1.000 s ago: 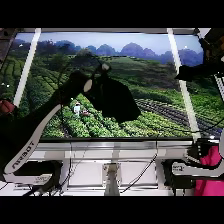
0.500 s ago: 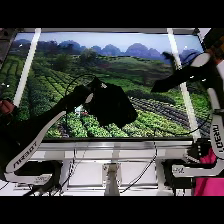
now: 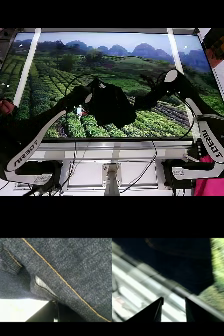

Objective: Fold the clothes and pants, and hang the long-sleeved shirts on hangers.

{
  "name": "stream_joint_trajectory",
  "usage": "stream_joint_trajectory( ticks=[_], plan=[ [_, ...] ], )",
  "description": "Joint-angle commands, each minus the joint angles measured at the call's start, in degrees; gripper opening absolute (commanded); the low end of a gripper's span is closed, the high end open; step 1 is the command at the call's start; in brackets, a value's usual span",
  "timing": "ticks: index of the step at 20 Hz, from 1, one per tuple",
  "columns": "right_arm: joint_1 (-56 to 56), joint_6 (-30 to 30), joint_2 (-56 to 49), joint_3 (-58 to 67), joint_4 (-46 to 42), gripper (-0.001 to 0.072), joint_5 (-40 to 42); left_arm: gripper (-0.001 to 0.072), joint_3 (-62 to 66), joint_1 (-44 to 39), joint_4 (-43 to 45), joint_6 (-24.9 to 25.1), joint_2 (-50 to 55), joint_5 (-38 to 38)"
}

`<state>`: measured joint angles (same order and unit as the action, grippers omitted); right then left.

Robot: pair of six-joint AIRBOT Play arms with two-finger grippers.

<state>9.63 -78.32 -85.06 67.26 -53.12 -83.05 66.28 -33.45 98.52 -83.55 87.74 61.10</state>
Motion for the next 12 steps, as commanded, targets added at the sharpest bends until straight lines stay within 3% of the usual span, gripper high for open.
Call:
stream_joint_trajectory(
  ticks=[1, 5, 8, 12],
  plan=[
    [0.1, -1.2, 0.2, -6.7, 10.2, 0.0305, 0.0, 0.001, 0.0, 0.1, 0.0, 0.0, 0.1, 0.0],
    [0.1, -0.9, 3.5, -14.4, 16.3, 0.0306, 6.6, 0.001, 0.0, 0.1, 0.0, 0.0, 0.1, 0.0],
    [0.1, -7.0, 6.9, -18.6, 15.8, 0.0309, 11.0, 0.001, 0.0, 0.1, 0.0, 0.0, 0.1, 0.0],
    [0.3, -9.9, 8.3, -20.0, 15.8, 0.0337, 13.2, 0.001, 0.0, 0.1, 0.0, 0.0, 0.1, 0.0]
  ],
)
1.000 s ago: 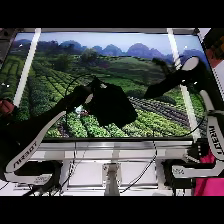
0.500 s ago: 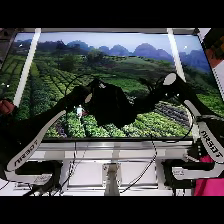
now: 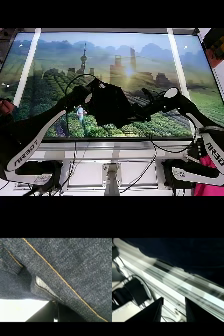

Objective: Fold the clothes and pants, and hang the long-sleeved shirts on hangers.

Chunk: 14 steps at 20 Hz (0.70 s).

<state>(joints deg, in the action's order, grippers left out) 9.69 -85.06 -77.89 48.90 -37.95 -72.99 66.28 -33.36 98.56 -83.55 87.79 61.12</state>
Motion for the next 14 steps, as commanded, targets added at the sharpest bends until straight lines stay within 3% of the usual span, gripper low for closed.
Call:
stream_joint_trajectory(
  ticks=[1, 4, 6, 7, 14],
  plan=[
    [0.3, -3.7, 1.0, -1.6, 0.5, 0.035, 3.8, 0.001, 0.0, 0.0, 0.0, 0.0, 0.0, 0.0],
    [0.3, -4.6, 0.7, -1.7, -2.2, 0.0409, 3.9, 0.001, 0.0, 0.0, 0.0, 0.0, 0.0, 0.0],
    [0.3, -5.6, 0.5, -1.7, -3.5, 0.0411, 5.6, 0.001, 0.0, 0.0, 0.0, 0.0, 0.0, 0.0],
    [0.3, -7.0, 0.4, -1.7, -4.3, 0.0458, 5.3, 0.001, 0.0, 0.0, 0.0, 0.0, 0.0, 0.0],
    [0.3, -7.0, -3.5, -1.7, -2.1, 0.0458, 11.1, 0.001, 0.0, 0.0, 0.0, 0.0, 0.0, 0.0]
  ],
)
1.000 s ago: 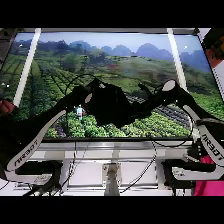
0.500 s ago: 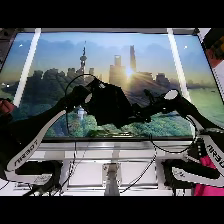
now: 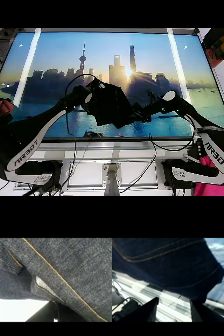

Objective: Fold the clothes and pants, and hang the long-sleeved shirts on hangers.

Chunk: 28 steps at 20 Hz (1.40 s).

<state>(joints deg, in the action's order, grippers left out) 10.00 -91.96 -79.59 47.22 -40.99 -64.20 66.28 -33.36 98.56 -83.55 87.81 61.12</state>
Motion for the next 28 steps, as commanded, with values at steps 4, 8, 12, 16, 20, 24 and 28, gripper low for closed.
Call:
stream_joint_trajectory(
  ticks=[4, 8, 12, 16, 20, 24, 28],
  plan=[
    [0.9, 4.6, -3.1, 0.0, 8.6, 0.0398, 5.1, 0.001, 0.0, 0.0, 0.0, 0.0, 0.0, 0.0],
    [2.9, 5.1, -3.1, 0.0, 13.9, 0.0016, 8.0, 0.001, 0.0, 0.0, 0.0, 0.0, 0.0, 0.0],
    [-0.5, 10.7, -2.9, 1.0, 22.5, 0.0015, 9.8, 0.001, 0.0, 0.0, 0.0, -0.5, 0.0, 0.0],
    [-6.7, 11.6, -2.5, 1.0, 22.3, 0.0016, 9.9, 0.001, 0.0, 0.4, 0.0, -1.4, 0.0, 0.1],
    [-8.6, 13.4, -2.6, 1.0, 21.1, 0.0018, 7.7, 0.0245, 0.1, -0.2, 0.0, -1.7, -0.5, 4.0],
    [-8.6, 15.2, -2.6, 1.0, 20.6, 0.0042, 8.0, 0.0367, 0.5, -1.8, -4.8, -1.7, -5.3, 12.2],
    [-8.6, 15.2, -2.6, 1.0, 16.5, 0.0179, 8.3, 0.0368, 0.5, -2.3, -19.8, -1.6, -16.7, 8.7]
  ],
)
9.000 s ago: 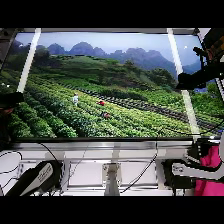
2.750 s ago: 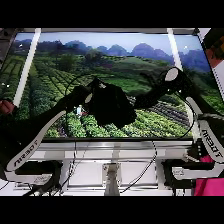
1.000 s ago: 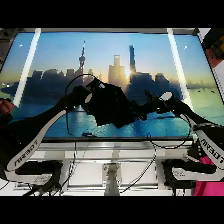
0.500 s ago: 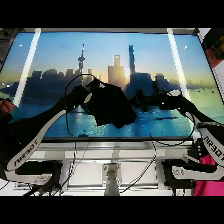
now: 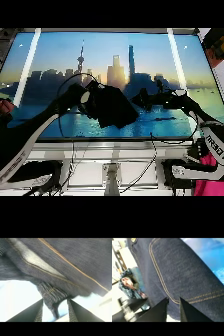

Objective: Fold the clothes and pants, and hang the long-sleeved shirts on hangers.

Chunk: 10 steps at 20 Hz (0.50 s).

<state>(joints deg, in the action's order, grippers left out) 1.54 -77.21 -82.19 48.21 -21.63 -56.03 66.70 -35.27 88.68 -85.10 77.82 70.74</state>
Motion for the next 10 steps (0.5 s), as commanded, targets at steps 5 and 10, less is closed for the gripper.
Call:
stream_joint_trajectory(
  ticks=[5, 10],
  plan=[
    [-0.1, 0.4, 0.1, 0.0, -8.7, 0.0017, -1.9, 0.0364, 0.0, -0.3, -4.6, -1.7, -15.8, -2.3],
    [-0.1, 4.2, 3.1, -2.4, -10.9, 0.0015, -5.7, 0.0013, -0.1, 0.3, 6.2, -7.3, -16.3, -0.5]
  ],
)
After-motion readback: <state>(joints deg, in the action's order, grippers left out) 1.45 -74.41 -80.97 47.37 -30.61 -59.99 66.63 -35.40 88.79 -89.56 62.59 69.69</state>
